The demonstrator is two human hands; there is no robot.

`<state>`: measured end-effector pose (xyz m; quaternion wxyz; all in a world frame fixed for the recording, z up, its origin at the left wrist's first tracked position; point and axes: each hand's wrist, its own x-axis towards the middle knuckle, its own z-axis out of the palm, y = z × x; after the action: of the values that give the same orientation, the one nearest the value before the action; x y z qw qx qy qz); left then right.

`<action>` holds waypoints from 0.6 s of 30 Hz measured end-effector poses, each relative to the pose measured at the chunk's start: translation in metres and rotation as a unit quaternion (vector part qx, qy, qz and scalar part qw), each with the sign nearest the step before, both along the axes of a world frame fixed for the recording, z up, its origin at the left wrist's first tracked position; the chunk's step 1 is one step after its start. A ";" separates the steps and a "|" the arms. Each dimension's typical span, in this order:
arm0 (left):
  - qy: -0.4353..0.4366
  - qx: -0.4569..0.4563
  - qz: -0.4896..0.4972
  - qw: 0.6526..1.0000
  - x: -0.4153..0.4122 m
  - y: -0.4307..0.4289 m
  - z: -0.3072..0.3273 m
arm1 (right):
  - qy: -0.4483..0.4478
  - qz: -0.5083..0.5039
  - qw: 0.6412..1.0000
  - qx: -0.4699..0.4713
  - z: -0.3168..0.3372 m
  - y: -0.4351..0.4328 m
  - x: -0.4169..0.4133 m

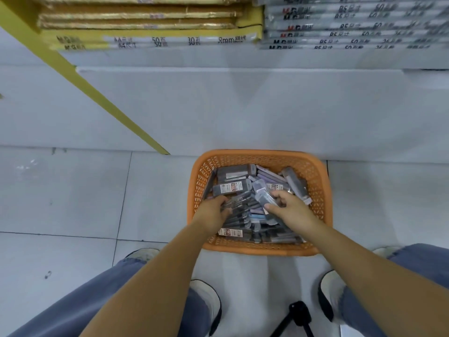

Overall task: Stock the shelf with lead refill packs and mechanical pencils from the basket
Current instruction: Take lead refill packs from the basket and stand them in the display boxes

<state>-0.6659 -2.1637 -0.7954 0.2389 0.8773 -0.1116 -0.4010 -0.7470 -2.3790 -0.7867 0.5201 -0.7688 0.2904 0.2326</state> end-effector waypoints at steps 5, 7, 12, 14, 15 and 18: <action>0.020 -0.068 0.094 0.993 -0.013 -0.003 0.021 | -0.004 -0.062 0.997 0.042 0.016 0.009 -0.001; 0.069 -0.150 0.189 0.968 -0.024 -0.011 0.037 | -0.019 -0.099 0.993 0.068 0.027 0.014 -0.002; 0.231 -0.341 0.296 0.862 -0.038 -0.030 0.084 | -0.106 -0.195 0.966 0.129 0.074 0.033 0.002; 0.235 -0.374 0.279 0.852 -0.038 -0.033 0.108 | -0.145 -0.193 0.960 0.139 0.099 0.036 0.002; 0.228 -0.390 0.265 0.852 -0.037 -0.033 0.119 | -0.167 -0.187 0.957 0.144 0.112 0.036 0.002; 0.176 -0.417 0.242 0.858 -0.033 -0.031 0.155 | -0.227 -0.168 0.951 0.128 0.157 0.035 0.002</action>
<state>-0.6990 -2.1945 -0.6406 0.6876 0.6098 -0.0085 -0.3940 -0.7450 -2.3438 -0.6295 0.6978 -0.6683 0.2578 -0.0039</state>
